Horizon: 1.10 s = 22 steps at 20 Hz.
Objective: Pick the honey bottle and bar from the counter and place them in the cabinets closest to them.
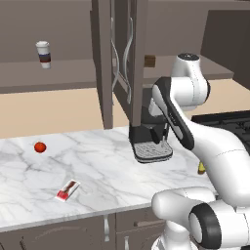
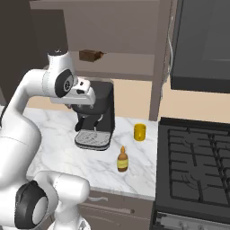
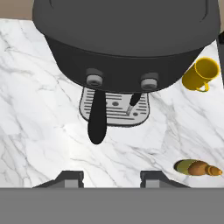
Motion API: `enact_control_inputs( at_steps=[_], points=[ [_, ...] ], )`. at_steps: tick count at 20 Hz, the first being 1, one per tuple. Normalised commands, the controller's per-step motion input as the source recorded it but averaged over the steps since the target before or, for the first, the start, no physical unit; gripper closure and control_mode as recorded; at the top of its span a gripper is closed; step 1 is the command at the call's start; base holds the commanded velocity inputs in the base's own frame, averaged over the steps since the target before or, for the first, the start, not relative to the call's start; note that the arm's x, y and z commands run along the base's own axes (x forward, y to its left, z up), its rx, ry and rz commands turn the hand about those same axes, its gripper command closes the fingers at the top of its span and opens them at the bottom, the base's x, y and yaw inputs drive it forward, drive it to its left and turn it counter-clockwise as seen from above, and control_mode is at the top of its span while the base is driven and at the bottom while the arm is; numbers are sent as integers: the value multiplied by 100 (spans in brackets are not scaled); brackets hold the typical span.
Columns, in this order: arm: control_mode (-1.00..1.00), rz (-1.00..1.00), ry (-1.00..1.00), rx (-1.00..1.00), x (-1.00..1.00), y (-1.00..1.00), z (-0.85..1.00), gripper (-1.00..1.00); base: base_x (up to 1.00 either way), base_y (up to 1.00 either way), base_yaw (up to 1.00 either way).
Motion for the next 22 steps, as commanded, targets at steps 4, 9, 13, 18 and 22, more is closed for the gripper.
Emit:
enact_control_inputs(
  at_steps=[4, 9, 13, 18, 22],
  points=[
    [-100, -1, 0, 0, 0, -14, 0, -100, 0, 0, 0],
    [-100, -5, 0, 0, -2, -34, -6, -100, 0, 0, 0],
    [-100, -7, 1, -1, -6, -38, -10, -100, 0, 0, 0],
    [-100, -11, 3, -1, -6, -38, -11, -100, 0, 0, 0],
    [-100, -17, 4, 0, -2, -35, -8, -100, 0, 0, 0]
  ],
)
